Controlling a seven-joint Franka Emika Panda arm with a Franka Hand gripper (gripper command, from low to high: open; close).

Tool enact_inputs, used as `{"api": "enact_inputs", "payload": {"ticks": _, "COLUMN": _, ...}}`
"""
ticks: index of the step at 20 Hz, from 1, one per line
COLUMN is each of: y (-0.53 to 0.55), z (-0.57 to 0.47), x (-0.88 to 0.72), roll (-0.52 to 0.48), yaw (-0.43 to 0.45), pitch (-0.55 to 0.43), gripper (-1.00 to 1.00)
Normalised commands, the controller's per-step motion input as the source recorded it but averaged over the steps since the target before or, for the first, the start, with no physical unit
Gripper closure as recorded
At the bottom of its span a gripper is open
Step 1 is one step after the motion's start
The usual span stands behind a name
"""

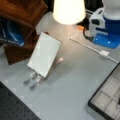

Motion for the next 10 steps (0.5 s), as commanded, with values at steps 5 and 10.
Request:
{"api": "enact_inputs", "payload": {"ticks": 5, "y": -0.48, "z": -0.25, "x": -0.53, "roll": -0.122, "yaw": -0.258, "pitch": -0.131, "gripper": -1.0}}
{"api": "enact_inputs", "payload": {"ticks": 10, "y": -0.26, "z": -0.21, "x": -0.38, "roll": -0.11, "yaw": -0.161, "pitch": -0.19, "gripper": -1.0}}
